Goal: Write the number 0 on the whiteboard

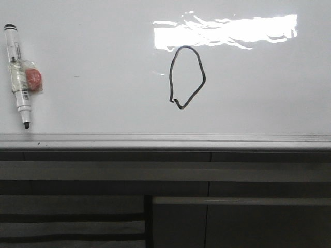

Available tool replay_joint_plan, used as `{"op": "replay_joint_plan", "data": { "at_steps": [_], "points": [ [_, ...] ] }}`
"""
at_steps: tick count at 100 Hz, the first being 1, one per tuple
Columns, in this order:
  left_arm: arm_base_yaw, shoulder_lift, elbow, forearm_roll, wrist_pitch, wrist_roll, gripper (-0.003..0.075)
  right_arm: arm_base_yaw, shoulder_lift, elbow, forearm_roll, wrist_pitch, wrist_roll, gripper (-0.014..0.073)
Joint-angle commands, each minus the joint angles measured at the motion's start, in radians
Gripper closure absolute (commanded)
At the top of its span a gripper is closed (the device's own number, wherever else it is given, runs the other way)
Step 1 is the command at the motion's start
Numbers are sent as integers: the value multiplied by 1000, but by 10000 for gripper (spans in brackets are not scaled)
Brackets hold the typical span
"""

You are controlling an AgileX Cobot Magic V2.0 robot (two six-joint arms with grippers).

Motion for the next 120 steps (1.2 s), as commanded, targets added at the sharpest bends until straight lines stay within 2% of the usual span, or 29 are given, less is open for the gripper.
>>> {"op": "replay_joint_plan", "data": {
  "at_steps": [1,22,86,97,104,120],
  "points": [
    [2,-53,11,74,-59,1,740,-6,-42,32,2,-97,3,669],
    [2,-122,91,78,-132,1,740,-6,-61,87,2,-87,3,669],
    [2,-124,93,73,-117,-3,740,-6,-61,104,2,-74,3,669],
    [2,-124,93,202,-118,1,740,-6,-61,104,2,-74,3,669],
    [4,-136,93,221,-119,1,740,-6,-61,104,2,-74,3,669],
    [101,-192,93,219,-121,1,740,-6,-61,104,2,-74,3,669]
  ]
}}
